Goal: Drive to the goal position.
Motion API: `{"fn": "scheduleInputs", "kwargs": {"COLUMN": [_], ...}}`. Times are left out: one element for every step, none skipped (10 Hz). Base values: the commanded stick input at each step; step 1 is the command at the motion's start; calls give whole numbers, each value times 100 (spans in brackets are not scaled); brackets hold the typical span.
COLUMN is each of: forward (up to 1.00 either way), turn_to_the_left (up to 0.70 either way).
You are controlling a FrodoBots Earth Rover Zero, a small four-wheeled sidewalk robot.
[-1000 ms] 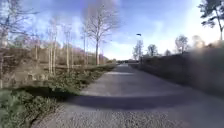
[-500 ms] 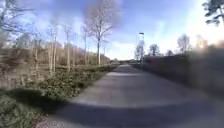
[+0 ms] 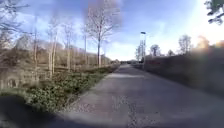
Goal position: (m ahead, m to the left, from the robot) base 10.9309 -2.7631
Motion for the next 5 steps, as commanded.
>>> {"fn": "scheduleInputs", "kwargs": {"forward": [100, 100, 100, 100, 100], "turn_to_the_left": [-40, -40, -34, -11, 0]}}
